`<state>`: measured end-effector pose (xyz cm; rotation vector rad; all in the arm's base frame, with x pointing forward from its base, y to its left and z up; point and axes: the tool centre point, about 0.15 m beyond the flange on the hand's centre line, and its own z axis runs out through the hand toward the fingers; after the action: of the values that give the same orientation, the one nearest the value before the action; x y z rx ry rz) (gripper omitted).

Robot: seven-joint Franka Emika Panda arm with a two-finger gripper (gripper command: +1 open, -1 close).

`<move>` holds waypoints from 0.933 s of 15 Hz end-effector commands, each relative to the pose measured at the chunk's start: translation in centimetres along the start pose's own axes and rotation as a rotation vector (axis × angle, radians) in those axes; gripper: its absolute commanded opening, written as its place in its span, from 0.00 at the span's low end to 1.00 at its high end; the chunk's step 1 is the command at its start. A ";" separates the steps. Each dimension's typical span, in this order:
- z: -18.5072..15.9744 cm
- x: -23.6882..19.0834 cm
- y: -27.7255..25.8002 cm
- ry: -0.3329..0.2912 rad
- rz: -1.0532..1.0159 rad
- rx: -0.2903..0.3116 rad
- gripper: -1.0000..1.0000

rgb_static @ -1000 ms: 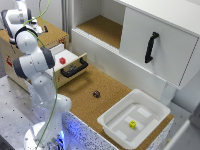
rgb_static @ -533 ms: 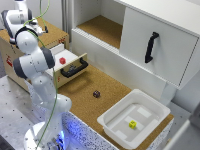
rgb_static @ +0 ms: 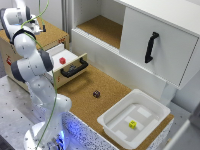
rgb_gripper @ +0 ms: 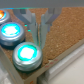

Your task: Turn on the green light

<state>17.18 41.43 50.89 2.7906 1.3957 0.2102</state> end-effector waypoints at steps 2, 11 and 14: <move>0.0 -0.7 3.3 0.008 0.122 0.015 1.00; 2.2 -3.7 8.0 0.027 0.517 0.044 1.00; 3.6 -5.0 10.0 0.025 0.694 0.040 1.00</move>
<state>21.95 35.61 50.11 3.0238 0.6632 0.1916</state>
